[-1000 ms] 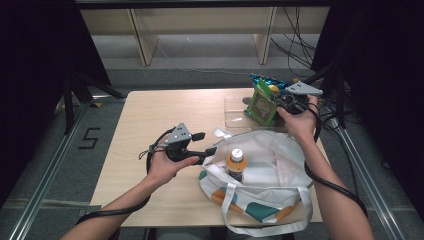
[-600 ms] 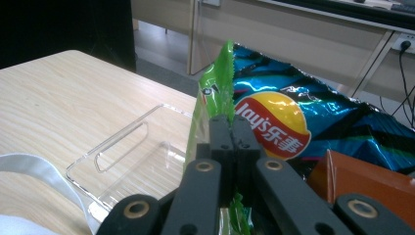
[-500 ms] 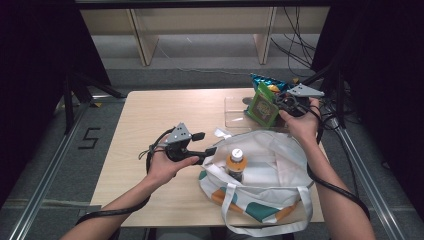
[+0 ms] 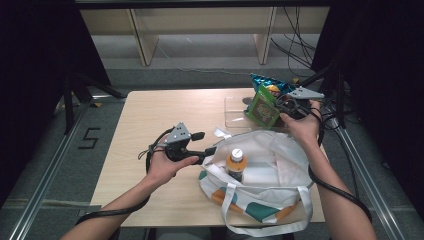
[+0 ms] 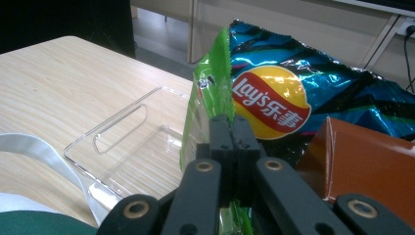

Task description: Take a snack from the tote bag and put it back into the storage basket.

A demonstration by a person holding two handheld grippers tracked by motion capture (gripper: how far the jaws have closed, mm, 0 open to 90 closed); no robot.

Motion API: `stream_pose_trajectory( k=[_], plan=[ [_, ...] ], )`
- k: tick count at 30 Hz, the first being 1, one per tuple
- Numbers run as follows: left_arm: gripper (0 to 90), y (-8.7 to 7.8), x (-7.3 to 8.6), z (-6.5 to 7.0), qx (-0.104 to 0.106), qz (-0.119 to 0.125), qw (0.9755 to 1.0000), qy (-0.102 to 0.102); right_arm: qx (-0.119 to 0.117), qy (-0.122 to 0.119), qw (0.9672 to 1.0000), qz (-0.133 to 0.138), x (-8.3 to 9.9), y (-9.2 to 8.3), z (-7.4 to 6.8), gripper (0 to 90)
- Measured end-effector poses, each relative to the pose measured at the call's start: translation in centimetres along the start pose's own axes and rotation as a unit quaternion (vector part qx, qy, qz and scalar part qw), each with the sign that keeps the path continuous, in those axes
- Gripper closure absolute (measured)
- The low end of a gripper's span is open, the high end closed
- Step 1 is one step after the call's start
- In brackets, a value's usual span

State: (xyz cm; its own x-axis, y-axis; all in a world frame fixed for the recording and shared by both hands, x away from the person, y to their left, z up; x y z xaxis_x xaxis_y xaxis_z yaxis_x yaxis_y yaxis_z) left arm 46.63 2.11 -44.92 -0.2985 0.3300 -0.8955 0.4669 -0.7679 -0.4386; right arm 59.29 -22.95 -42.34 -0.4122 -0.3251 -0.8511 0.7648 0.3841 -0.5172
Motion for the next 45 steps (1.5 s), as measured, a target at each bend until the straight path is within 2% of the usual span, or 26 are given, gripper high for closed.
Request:
stream_pose_trajectory(
  k=[2,5,7,11,14,15,16,17,18,21,22,24,29,31,33,36,37,39,43,44,45],
  plan=[
    [30.1,0.0,0.0,0.0,0.000,0.000,1.0000,0.000,0.006,-0.013,0.9999,0.008,-0.1,0.1,0.3,90.0],
    [30.1,0.0,0.0,0.0,-0.001,0.001,1.0000,0.000,0.003,0.003,1.0000,-0.002,0.4,0.1,0.0,90.0],
    [30.1,0.0,-0.1,0.0,0.003,0.004,1.0000,0.001,0.001,-0.005,1.0000,-0.006,0.5,0.1,0.1,90.0],
    [30.1,0.0,-0.1,0.0,0.001,0.002,1.0000,0.000,0.005,0.008,0.9999,-0.005,0.8,0.3,0.1,90.0],
    [30.1,0.0,0.0,0.0,-0.001,0.001,1.0000,0.001,0.001,0.004,0.9998,-0.018,1.1,0.3,0.0,90.0],
    [30.1,0.0,0.0,0.0,-0.001,0.001,1.0000,0.001,0.005,0.004,0.9999,-0.010,1.1,0.4,0.1,90.0],
    [30.1,0.0,0.0,0.0,-0.001,0.000,1.0000,0.001,-0.001,0.005,0.9996,-0.029,1.4,0.3,-0.1,90.0],
    [30.1,0.0,0.0,0.0,-0.001,0.001,1.0000,0.001,0.001,0.005,0.9996,-0.028,1.4,0.3,0.0,90.0],
    [30.1,0.0,-0.1,0.0,0.002,0.004,1.0000,0.000,0.000,0.015,0.9995,-0.027,1.4,0.4,-0.2,90.0],
    [30.1,-0.1,-0.1,0.0,-0.001,0.001,1.0000,0.000,0.004,0.009,0.9996,-0.026,1.5,0.6,-0.1,90.0],
    [30.1,-0.1,-0.1,0.0,-0.001,0.001,1.0000,0.000,0.003,0.010,0.9993,-0.036,1.8,0.6,-0.1,90.0],
    [30.1,-0.1,-0.1,0.0,-0.001,0.001,1.0000,0.000,0.007,0.008,0.9994,-0.032,1.8,0.8,0.0,90.0],
    [30.1,-0.1,-0.1,-0.1,-0.002,0.002,1.0000,0.001,0.005,0.003,0.9986,-0.053,2.3,0.9,0.0,90.0],
    [30.1,-0.1,-0.1,-0.1,-0.002,0.002,1.0000,0.001,0.005,0.012,0.9987,-0.050,2.4,1.1,-0.1,90.0],
    [30.1,-0.2,-0.1,-0.1,-0.002,0.002,1.0000,0.002,0.009,0.003,0.9986,-0.052,2.5,1.1,0.1,90.0],
    [30.1,-0.2,-0.1,-0.1,-0.002,0.002,1.0000,0.002,0.012,0.011,0.9986,-0.051,2.5,1.2,0.1,89.6],
    [30.1,-0.2,-0.1,0.0,-0.002,0.002,1.0000,0.002,0.014,0.002,0.9987,-0.049,2.5,1.2,0.2,89.4],
    [30.1,-0.2,-0.1,-0.1,-0.002,0.001,1.0000,0.002,0.011,0.020,0.9983,-0.054,2.6,1.2,-0.1,88.8],
    [30.1,-0.2,-0.1,-0.1,-0.002,0.002,1.0000,0.002,0.012,0.023,0.9981,-0.055,2.7,1.2,0.0,86.8],
    [30.1,-0.2,-0.1,-0.1,-0.002,0.001,1.0000,0.002,0.012,0.009,0.9984,-0.054,2.7,1.2,0.3,85.9],
    [30.1,-0.2,-0.1,-0.1,-0.002,0.002,1.0000,0.002,0.012,0.011,0.9985,-0.053,2.7,1.3,0.2,84.6]
  ],
)
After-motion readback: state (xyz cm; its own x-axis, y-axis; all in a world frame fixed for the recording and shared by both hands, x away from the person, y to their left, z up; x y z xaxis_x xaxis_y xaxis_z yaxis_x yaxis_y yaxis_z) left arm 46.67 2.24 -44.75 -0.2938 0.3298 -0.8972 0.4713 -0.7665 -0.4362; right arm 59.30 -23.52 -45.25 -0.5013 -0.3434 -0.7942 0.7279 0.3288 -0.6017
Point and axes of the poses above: each handheld gripper's, and its own axes: y roughly forward along the jaws, x roughly out of its underside, z roughly to its right, the point moved 10 cm from there along y, roughly forward along the jaws, and after that the axes turned 7 degrees about -z, right-handed, at the moved point
